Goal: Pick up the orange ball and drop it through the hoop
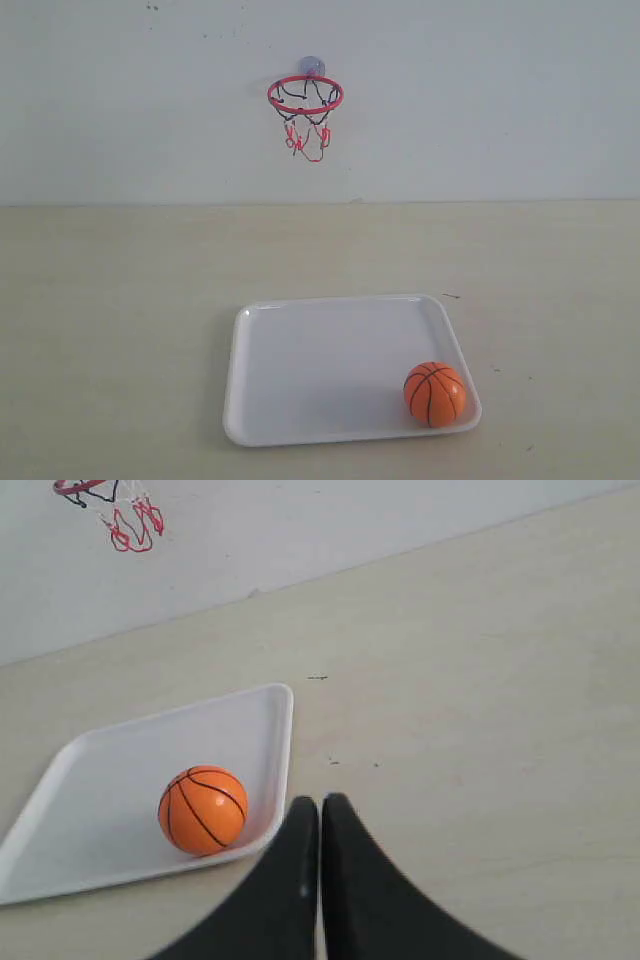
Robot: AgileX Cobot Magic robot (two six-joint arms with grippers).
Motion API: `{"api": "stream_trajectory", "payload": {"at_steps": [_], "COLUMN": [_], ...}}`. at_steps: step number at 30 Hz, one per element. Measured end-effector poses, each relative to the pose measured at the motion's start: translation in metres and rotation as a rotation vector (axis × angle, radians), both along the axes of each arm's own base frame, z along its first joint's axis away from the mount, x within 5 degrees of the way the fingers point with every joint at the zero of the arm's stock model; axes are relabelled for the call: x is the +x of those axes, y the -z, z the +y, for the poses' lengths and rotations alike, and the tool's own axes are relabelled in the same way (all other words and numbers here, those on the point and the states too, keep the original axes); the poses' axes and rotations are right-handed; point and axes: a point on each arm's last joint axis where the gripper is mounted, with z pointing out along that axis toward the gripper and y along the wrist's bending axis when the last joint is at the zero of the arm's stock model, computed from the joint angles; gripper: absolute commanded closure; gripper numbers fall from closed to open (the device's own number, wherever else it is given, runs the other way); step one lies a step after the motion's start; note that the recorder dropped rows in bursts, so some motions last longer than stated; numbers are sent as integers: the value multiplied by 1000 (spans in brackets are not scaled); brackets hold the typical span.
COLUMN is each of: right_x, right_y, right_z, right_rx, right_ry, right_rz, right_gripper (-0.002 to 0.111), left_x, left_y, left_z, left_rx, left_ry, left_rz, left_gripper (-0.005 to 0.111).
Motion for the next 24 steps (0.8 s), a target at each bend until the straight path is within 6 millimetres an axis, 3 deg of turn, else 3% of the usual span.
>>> {"api": "stream_trajectory", "payload": {"at_steps": [14, 24], "right_x": [0, 3], "right_y": [0, -17], "right_z": [-1, 0], "right_rx": [-122, -75], "right_ry": [-23, -10], "right_rz": [-29, -210], "right_gripper": [108, 108], "left_x": [0, 0], "left_y": [0, 0], "left_z": [0, 0], "left_rx": [0, 0], "left_ry": [0, 0], "left_rz": [0, 0], "left_gripper": [103, 103]}}
